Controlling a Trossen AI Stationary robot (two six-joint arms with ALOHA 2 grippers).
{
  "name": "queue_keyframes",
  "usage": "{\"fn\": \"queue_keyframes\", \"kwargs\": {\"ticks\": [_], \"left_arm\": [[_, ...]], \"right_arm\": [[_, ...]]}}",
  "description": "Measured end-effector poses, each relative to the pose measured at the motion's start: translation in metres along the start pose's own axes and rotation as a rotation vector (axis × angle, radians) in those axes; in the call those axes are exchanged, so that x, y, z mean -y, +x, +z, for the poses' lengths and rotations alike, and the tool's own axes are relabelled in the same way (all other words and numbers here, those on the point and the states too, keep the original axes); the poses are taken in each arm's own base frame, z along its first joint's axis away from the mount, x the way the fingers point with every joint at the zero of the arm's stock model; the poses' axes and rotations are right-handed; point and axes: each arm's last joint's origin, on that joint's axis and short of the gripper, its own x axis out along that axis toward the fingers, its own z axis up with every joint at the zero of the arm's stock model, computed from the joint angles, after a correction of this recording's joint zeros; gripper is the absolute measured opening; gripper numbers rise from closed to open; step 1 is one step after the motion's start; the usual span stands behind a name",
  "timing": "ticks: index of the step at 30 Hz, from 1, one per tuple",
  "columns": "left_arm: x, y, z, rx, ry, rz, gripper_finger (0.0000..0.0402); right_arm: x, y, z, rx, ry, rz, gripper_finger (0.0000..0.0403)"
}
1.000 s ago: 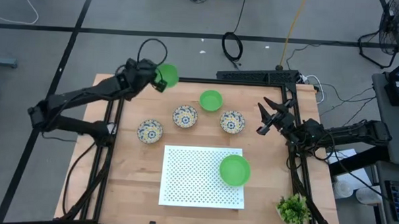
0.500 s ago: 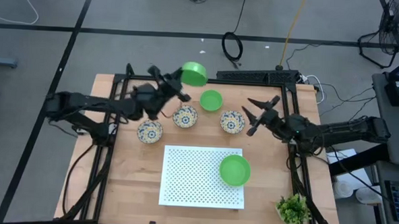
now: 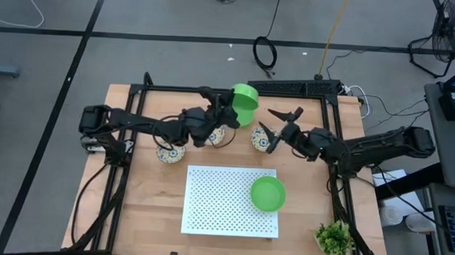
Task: Pick & Place Mini bowls
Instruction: Stack the left green bowl on top of the green bowl on the shelf
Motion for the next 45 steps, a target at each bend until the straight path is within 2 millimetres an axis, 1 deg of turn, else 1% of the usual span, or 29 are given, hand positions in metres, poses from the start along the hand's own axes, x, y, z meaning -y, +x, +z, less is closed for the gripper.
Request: {"fn": "queue_keyframes", "kwargs": {"ticks": [3, 7, 13, 17, 19, 22, 25, 28, 29, 30, 32, 35, 37, 41, 45], "left_arm": [[0.0, 0.001, 0.002, 0.002, -0.003, 0.002, 0.0003], [-0.001, 0.0, 0.004, 0.012, -0.025, -0.001, 0.0003], [0.001, -0.004, 0.007, 0.025, -0.027, -0.012, 0.0003], [0.003, -0.008, 0.009, 0.029, -0.038, -0.017, 0.0005], [0.003, -0.009, 0.01, 0.023, -0.04, -0.015, 0.0005], [0.003, -0.011, 0.011, 0.013, -0.044, -0.009, 0.0003], [0.003, -0.011, 0.011, 0.012, -0.057, -0.009, 0.0005], [0.004, -0.012, 0.011, 0.01, -0.089, -0.01, 0.0017], [0.004, -0.012, 0.011, 0.011, -0.1, -0.012, 0.002], [0.004, -0.013, 0.012, 0.013, -0.11, -0.014, 0.0024], [0.005, -0.014, 0.012, 0.014, -0.143, -0.016, 0.0033], [0.007, -0.018, 0.014, 0.009, -0.184, -0.02, 0.0058], [0.007, -0.024, 0.018, 0.002, -0.194, -0.018, 0.0084], [0.001, -0.036, 0.031, -0.044, -0.241, 0.028, 0.0157], [-0.008, -0.047, 0.047, -0.123, -0.241, 0.077, 0.0227]], "right_arm": [[-0.003, 0.011, 0.005, 0.0, -0.011, -0.011, 0.0234], [-0.001, 0.024, 0.011, 0.0, -0.01, -0.043, 0.0229], [0.008, 0.037, 0.007, -0.018, 0.002, -0.1, 0.0215], [0.013, 0.041, 0.003, -0.038, 0.011, -0.123, 0.0194], [0.014, 0.041, 0.003, -0.035, 0.013, -0.127, 0.0177], [0.015, 0.041, 0.005, -0.024, 0.012, -0.13, 0.014], [0.016, 0.041, 0.006, -0.014, -0.01, -0.134, 0.009], [0.017, 0.041, 0.007, -0.017, -0.039, -0.158, 0.003], [0.017, 0.041, 0.007, -0.015, -0.046, -0.162, 0.0018], [0.018, 0.041, 0.008, -0.014, -0.053, -0.167, 0.0012], [0.018, 0.041, 0.008, -0.015, -0.061, -0.183, 0.0012], [0.018, 0.04, 0.008, -0.019, -0.072, -0.186, 0.0006], [0.017, 0.04, 0.008, -0.023, -0.085, -0.183, 0.0003], [0.016, 0.039, 0.009, -0.013, -0.095, -0.172, 0.0001], [0.013, 0.036, 0.017, 0.0, -0.104, -0.158, 0.0001]]}}
